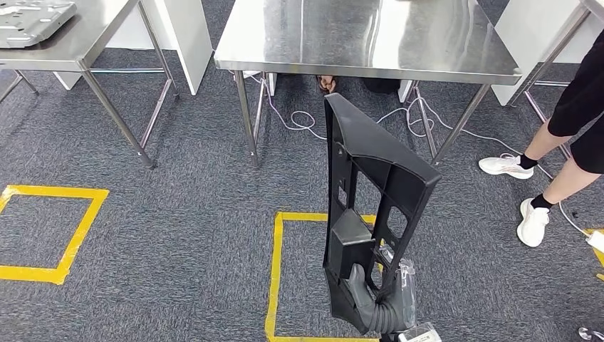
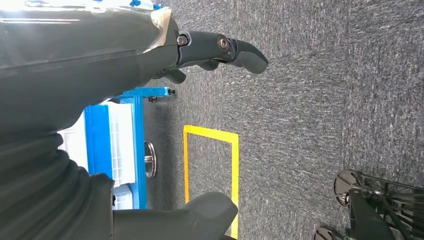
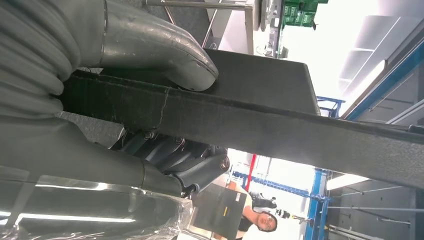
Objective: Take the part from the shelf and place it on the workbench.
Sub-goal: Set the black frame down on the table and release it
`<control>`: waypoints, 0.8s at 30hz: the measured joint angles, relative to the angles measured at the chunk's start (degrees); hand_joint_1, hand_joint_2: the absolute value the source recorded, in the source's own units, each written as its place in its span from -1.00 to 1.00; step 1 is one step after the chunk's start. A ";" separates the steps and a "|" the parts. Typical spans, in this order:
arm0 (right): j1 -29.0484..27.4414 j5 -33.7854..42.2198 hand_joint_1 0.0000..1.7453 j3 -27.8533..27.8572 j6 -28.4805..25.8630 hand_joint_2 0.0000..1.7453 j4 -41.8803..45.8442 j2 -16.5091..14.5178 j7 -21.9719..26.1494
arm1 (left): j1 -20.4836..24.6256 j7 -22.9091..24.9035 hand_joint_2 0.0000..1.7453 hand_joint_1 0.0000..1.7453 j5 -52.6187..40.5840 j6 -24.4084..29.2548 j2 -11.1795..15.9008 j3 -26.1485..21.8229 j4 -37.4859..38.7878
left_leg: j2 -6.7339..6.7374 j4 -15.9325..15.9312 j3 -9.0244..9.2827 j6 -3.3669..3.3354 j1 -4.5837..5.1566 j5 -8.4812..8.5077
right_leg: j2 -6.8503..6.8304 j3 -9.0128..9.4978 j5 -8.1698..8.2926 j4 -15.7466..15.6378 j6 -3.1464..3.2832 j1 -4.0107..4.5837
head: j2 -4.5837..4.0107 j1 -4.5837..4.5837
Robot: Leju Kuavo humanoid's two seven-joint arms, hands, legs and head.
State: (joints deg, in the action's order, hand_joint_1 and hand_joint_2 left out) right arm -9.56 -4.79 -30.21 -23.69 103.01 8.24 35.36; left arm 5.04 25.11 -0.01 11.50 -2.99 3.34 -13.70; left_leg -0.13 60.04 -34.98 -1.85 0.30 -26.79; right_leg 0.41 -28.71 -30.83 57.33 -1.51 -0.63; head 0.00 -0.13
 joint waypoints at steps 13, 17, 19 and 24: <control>-0.84 0.81 1.00 -0.01 -0.15 1.00 -0.17 0.52 0.57 | -0.04 0.00 1.00 -1.00 0.01 -0.21 -0.19 0.00 -0.02 | 3.39 -1.24 1.36 -1.01 -0.71 -0.18 | -1.28 -6.93 -2.13 10.17 -1.90 -0.49 | 0.00 -0.48; -0.75 0.85 1.00 -0.03 -0.15 1.00 -0.17 0.55 0.65 | -0.15 0.00 1.00 -1.00 0.02 -0.24 -0.13 0.00 -0.02 | 5.15 -1.04 2.34 0.43 -0.14 -1.02 | -4.11 -3.42 2.07 1.38 -0.71 -0.24 | 0.00 -0.52; -0.80 0.86 1.00 -0.01 -0.16 1.00 -0.16 0.57 0.67 | -0.11 0.00 1.00 -1.00 0.03 -0.24 -0.11 0.00 -0.03 | 5.87 -1.00 2.67 1.14 -0.48 -1.36 | -2.65 -3.37 2.32 1.26 0.45 -0.38 | 0.00 -0.33; -0.83 0.86 1.00 0.04 -0.17 1.00 -0.16 0.49 0.70 | -0.18 -0.02 1.00 -1.00 0.01 -0.25 -0.14 0.02 -0.03 | 0.49 11.78 -2.88 2.54 -1.13 -8.67 | 0.81 -2.99 2.85 1.15 1.75 -0.74 | 0.00 -0.13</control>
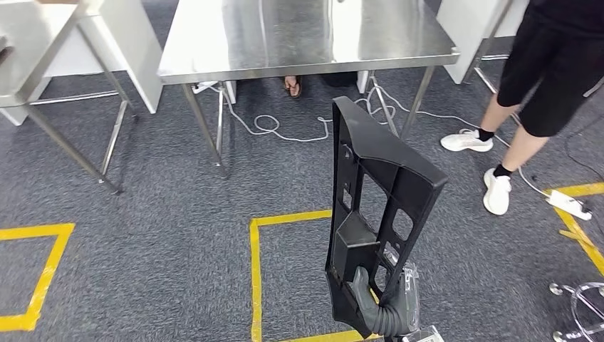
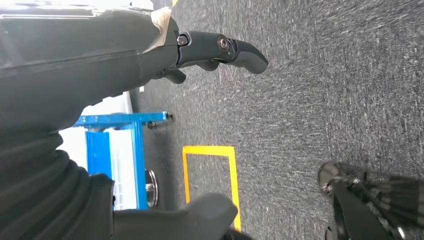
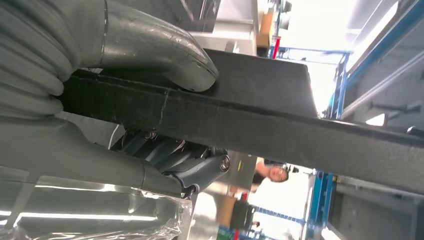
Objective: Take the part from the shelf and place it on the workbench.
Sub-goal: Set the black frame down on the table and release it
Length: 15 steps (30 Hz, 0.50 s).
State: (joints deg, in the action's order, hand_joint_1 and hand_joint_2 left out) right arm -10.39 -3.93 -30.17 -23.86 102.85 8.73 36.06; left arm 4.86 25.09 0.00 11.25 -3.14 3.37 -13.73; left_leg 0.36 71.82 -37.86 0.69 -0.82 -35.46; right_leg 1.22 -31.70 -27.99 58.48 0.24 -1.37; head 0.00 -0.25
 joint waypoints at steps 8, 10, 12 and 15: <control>0.20 0.05 1.00 0.03 0.00 1.00 -0.01 -0.01 -0.03 | 0.07 -0.05 1.00 -1.00 0.01 0.13 0.11 0.01 0.04 | -4.85 -12.36 4.20 -1.44 -0.09 8.04 | 5.99 -0.21 0.04 0.01 -0.57 0.25 | 0.00 0.11; 0.22 0.08 1.00 0.05 0.00 1.00 0.00 -0.01 -0.04 | 0.34 0.01 1.00 -1.00 0.02 0.16 0.04 0.01 0.02 | -3.62 -12.91 4.39 -2.09 0.06 8.27 | 6.76 -0.80 0.21 -0.14 -1.29 0.13 | 0.00 0.30; 0.31 0.08 1.00 0.04 0.01 1.00 0.01 0.05 -0.04 | 0.51 0.06 1.00 -1.00 0.01 0.19 -0.08 -0.01 -0.01 | -2.17 -13.74 4.83 -2.92 -0.06 8.65 | 4.19 -1.97 -0.78 1.59 -1.56 0.38 | 0.00 0.16; 0.65 0.10 1.00 0.01 0.00 1.00 0.00 0.08 -0.04 | 0.42 0.03 1.00 -1.00 0.01 0.20 -0.12 -0.02 -0.01 | 0.17 -14.08 5.00 -3.56 0.02 8.68 | -0.19 -7.07 -5.44 11.47 -1.34 0.49 | 0.00 -0.20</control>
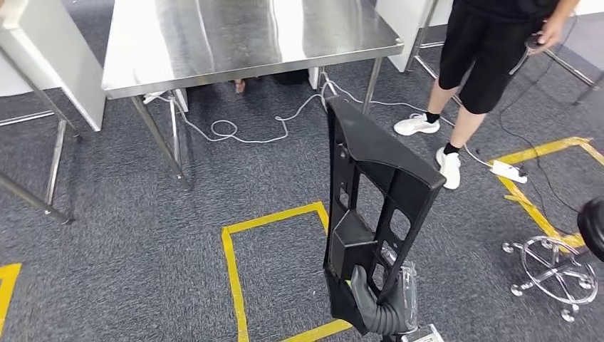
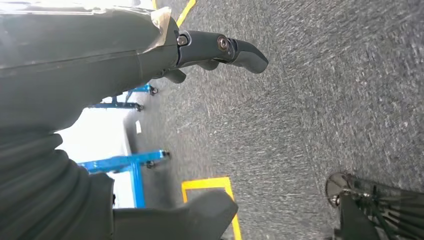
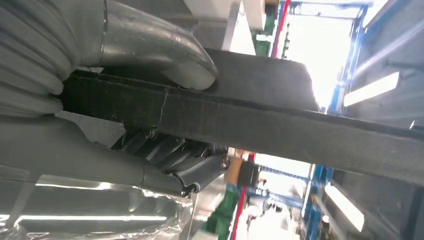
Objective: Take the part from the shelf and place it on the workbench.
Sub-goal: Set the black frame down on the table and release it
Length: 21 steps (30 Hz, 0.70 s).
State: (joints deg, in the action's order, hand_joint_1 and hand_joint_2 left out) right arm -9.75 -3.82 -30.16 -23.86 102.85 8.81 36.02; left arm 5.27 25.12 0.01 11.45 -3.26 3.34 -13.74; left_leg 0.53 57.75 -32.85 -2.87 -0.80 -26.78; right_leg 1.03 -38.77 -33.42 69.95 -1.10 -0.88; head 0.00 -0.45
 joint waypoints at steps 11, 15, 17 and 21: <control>-0.03 -1.29 1.00 -0.02 -0.99 1.00 -0.16 -0.09 0.03 | -0.01 -0.01 1.00 -1.00 0.07 -0.10 -0.07 0.01 0.02 | 2.42 0.43 0.36 0.31 0.40 -0.31 | -1.63 7.76 5.74 -12.53 -0.81 -0.51 | 0.00 0.09; 0.00 -1.49 1.00 0.02 -1.02 1.00 -0.19 -0.09 -0.02 | -0.03 -0.01 1.00 -1.00 -0.39 0.16 -0.15 0.04 0.02 | 2.36 0.20 0.47 0.63 0.06 -0.05 | -1.62 7.74 5.73 -12.49 -0.50 -0.04 | 0.00 0.12; 0.00 -1.53 1.00 0.02 -1.04 1.00 -0.25 -0.08 -0.02 | -0.04 -0.01 1.00 -1.00 -0.55 0.23 -0.13 0.04 0.02 | 2.35 0.16 0.44 0.83 0.00 -0.05 | -1.63 7.71 5.75 -12.49 -0.18 0.00 | 0.00 0.12; -0.01 -1.77 1.00 0.01 -1.23 1.00 -0.42 -0.07 -0.01 | -0.06 -0.01 1.00 -1.00 -0.74 0.20 -0.05 0.06 0.02 | 2.35 0.34 0.28 0.75 0.07 -0.23 | -1.65 7.72 5.82 -12.54 -0.14 -0.27 | 0.00 0.13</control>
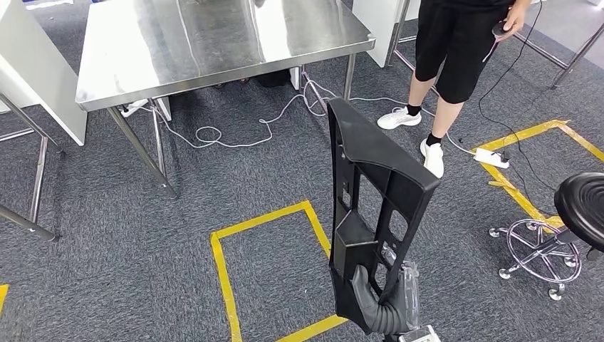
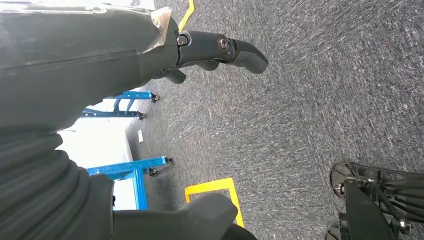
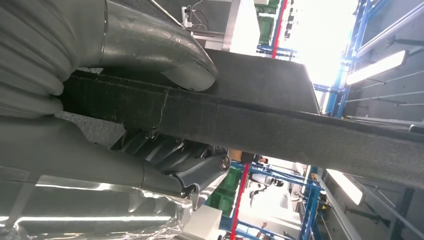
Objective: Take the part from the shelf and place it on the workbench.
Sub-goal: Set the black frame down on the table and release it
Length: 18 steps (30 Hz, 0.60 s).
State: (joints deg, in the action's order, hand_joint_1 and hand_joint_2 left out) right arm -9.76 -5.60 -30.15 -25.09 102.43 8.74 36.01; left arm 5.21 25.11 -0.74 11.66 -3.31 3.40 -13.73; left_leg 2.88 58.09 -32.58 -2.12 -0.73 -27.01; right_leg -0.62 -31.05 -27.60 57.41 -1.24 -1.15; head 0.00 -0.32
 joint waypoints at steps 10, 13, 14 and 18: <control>-0.03 -0.22 1.00 -0.17 -0.61 1.00 -0.43 0.15 0.12 | 0.11 0.00 1.00 -1.00 -0.29 -0.08 -0.01 0.05 0.00 | 0.18 -2.59 1.05 -0.65 -0.34 1.33 | 0.32 -7.17 -6.38 14.64 -0.61 -0.22 | 0.00 -0.41; 0.00 -0.22 1.00 -0.21 -0.61 1.00 -0.60 0.29 0.12 | 0.08 0.00 1.00 -1.00 -0.29 -0.13 -0.09 0.07 0.00 | 0.05 -2.24 1.16 -0.02 -0.59 1.11 | 0.15 -3.18 -2.67 6.86 -2.53 -0.92 | 0.00 -0.49; 0.01 -0.21 1.00 -0.23 -0.61 1.00 -0.64 0.34 0.10 | 0.09 0.00 1.00 -1.00 -0.29 -0.13 -0.04 0.08 0.00 | 0.01 -1.98 1.15 0.41 -0.54 0.92 | 0.04 -1.37 -1.33 3.25 -2.84 -0.98 | 0.00 -0.55; -0.01 -0.20 1.00 -0.25 -0.64 1.00 -0.73 0.39 0.10 | 0.18 -0.01 1.00 -1.00 -0.29 -0.11 0.11 0.10 -0.01 | 0.11 -1.29 0.92 1.88 -0.32 0.48 | 0.48 0.33 -0.35 0.00 -0.66 -0.59 | 0.00 -0.33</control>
State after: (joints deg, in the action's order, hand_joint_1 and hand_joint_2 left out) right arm -9.77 -5.80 -30.40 -25.73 101.71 9.14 36.11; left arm 5.39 25.10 -1.03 11.55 -3.20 3.50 -13.73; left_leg 2.98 56.80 -31.66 -0.24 -1.05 -26.52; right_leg -0.14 -30.72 -27.95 57.41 -1.90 -1.75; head 0.00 -0.65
